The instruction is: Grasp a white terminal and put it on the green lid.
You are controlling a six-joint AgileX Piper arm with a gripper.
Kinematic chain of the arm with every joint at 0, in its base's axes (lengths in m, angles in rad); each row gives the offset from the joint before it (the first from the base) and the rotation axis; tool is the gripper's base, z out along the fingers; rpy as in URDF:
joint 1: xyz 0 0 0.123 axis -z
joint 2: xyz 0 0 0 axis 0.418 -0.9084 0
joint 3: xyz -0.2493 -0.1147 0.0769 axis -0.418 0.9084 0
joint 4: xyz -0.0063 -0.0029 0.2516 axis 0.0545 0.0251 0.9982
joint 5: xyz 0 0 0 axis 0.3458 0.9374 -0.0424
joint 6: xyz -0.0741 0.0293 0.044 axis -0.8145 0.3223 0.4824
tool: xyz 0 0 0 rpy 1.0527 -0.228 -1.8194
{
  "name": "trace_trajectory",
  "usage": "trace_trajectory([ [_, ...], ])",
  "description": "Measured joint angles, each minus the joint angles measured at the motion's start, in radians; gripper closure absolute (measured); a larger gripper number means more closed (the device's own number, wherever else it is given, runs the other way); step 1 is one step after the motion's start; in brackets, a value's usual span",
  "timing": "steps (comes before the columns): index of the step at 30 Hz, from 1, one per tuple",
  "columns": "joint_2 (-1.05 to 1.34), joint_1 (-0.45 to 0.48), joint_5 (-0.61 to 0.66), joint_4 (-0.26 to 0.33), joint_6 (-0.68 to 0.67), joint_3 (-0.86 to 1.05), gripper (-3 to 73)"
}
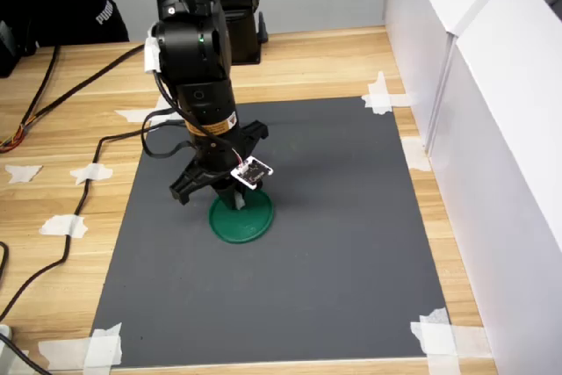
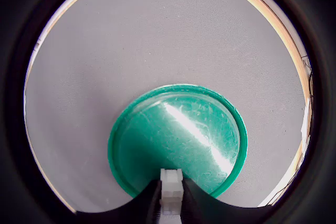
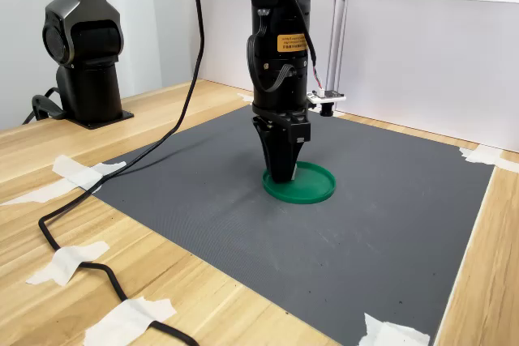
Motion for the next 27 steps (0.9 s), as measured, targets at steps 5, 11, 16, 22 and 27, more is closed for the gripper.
trace_trajectory([
  [5,0.0,0.0,-0.005,0.0,0.0,0.0,48.6],
  [11,0.007,0.0,-0.053,0.001,0.001,0.0,23.4],
  [16,0.063,0.0,-0.119,0.021,0.008,0.0,11.9],
  [22,0.209,0.0,-0.157,0.116,0.093,0.002,11.1],
  [27,0.322,0.0,-0.155,0.177,0.12,0.005,21.2],
])
